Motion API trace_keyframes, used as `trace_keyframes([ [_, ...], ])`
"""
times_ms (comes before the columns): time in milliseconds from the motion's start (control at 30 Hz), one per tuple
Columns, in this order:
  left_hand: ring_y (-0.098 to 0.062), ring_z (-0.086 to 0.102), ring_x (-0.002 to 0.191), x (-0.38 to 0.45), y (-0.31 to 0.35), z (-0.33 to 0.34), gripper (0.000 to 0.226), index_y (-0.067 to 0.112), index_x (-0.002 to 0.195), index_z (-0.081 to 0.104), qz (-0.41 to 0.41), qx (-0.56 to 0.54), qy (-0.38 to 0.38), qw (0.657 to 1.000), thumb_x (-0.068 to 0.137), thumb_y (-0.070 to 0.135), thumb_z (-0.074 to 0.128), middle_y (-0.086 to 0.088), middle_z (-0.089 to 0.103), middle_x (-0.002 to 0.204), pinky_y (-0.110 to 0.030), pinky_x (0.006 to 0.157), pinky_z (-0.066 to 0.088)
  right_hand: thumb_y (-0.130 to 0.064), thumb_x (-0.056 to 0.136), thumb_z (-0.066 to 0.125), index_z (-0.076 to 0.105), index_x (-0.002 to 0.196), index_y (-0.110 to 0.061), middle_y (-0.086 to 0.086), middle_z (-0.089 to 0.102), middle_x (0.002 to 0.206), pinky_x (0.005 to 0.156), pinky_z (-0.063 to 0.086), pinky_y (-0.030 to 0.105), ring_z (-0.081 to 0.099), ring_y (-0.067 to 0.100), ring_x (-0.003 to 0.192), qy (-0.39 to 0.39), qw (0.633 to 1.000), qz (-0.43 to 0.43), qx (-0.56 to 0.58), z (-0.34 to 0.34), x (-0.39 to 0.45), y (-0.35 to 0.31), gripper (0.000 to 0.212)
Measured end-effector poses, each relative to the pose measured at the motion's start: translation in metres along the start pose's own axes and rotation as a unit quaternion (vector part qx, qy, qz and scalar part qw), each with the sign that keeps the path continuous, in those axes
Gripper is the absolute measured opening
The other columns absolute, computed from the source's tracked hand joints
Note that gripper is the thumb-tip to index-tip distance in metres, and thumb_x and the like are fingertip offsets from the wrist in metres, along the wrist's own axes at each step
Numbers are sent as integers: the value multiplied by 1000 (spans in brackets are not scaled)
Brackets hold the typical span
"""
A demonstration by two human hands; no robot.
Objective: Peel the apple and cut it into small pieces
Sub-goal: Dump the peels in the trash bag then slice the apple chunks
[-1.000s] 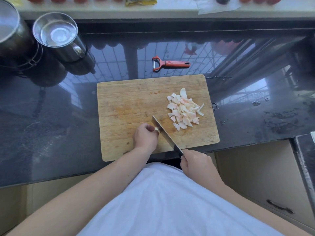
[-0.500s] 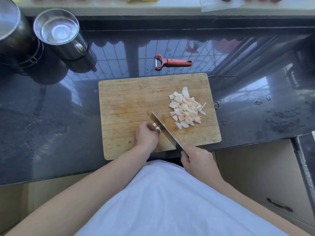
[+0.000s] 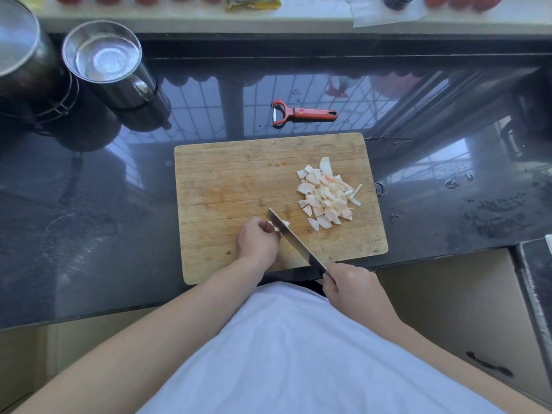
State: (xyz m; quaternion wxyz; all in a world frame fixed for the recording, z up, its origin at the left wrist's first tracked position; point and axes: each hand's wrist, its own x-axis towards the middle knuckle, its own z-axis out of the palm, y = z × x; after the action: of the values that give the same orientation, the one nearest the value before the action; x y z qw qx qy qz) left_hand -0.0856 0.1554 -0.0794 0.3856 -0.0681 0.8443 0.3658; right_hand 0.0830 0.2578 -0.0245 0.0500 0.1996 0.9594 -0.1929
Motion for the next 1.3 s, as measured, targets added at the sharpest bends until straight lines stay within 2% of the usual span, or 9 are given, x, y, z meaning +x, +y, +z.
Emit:
trace_keyframes([
  [167, -14, 59, 79, 0, -3, 2, 9, 21, 92, 66, 14, 7, 3, 1000, 92, 30, 68, 5, 68, 93, -27, 54, 34, 1, 73, 72, 40, 66, -23, -5, 41, 50, 31, 39, 37, 43, 23, 38, -6, 1000, 0, -14, 1, -1, 2, 40],
  [367, -17, 61, 81, 0, -3, 6, 8, 21, 90, 68, -15, -11, 20, 1000, 89, 30, 67, 5, 69, 92, -27, 55, 38, 1, 73, 72, 53, 73, -16, -9, 33, 53, 30, 38, 35, 42, 25, 37, -18, 999, -24, -16, -2, 1, 7, 25],
  [500, -21, 61, 87, -3, -4, 8, 10, 21, 91, 64, -15, -11, 28, 999, 90, 31, 66, 6, 66, 91, -31, 66, 40, 1, 72, 74, 50, 72, -17, -6, 34, 50, 30, 34, 32, 39, 27, 35, -21, 999, -43, -15, -10, 6, 7, 30],
  [633, -21, 61, 89, -5, -3, 9, 9, 22, 95, 65, -27, -22, 35, 999, 90, 30, 64, 4, 68, 94, -32, 70, 44, -5, 80, 68, 32, 67, -22, -1, 40, 46, 32, 36, 34, 39, 31, 36, -41, 998, -46, -33, -11, 17, 22, 42],
  [700, -22, 63, 90, -6, -2, 11, 9, 22, 94, 66, -37, -36, 38, 998, 90, 30, 64, 2, 70, 95, -32, 69, 47, -7, 84, 62, 35, 67, -22, -1, 41, 48, 35, 39, 39, 40, 29, 39, -55, 996, -59, -39, -13, 22, 29, 35],
  [833, -26, 68, 90, -8, -2, 16, 11, 23, 89, 68, -52, -77, 44, 995, 87, 33, 65, 1, 73, 91, -40, 80, 57, 0, 77, 69, 39, 62, -18, -7, 33, 46, 35, 28, 32, 34, 22, 36, -83, 990, -108, -48, -29, 32, 33, 38],
  [1000, -26, 68, 92, -13, -1, 20, 7, 26, 93, 68, -66, -103, 64, 990, 87, 27, 64, 2, 73, 94, -44, 85, 58, 3, 68, 74, 34, 62, -21, -8, 24, 51, 33, 23, 27, 27, 23, 34, -125, 981, -140, -56, -29, 50, 41, 47],
  [1133, -28, 65, 95, -18, 2, 22, 21, 21, 107, 69, -83, -106, 81, 988, 90, 14, 60, 0, 71, 100, -34, 79, 52, -5, 80, 61, 45, 67, -15, -1, 43, 49, 34, 41, 35, 44, 30, 39, -144, 979, -122, -81, -6, 68, 43, 23],
  [1300, -27, 66, 92, -17, 1, 24, 8, 20, 99, 66, -87, -96, 89, 988, 91, 19, 64, 0, 70, 95, -34, 76, 51, -7, 81, 60, 49, 70, -15, 0, 48, 52, 35, 40, 34, 45, 30, 40, -147, 982, -102, -59, 3, 69, 37, 17],
])
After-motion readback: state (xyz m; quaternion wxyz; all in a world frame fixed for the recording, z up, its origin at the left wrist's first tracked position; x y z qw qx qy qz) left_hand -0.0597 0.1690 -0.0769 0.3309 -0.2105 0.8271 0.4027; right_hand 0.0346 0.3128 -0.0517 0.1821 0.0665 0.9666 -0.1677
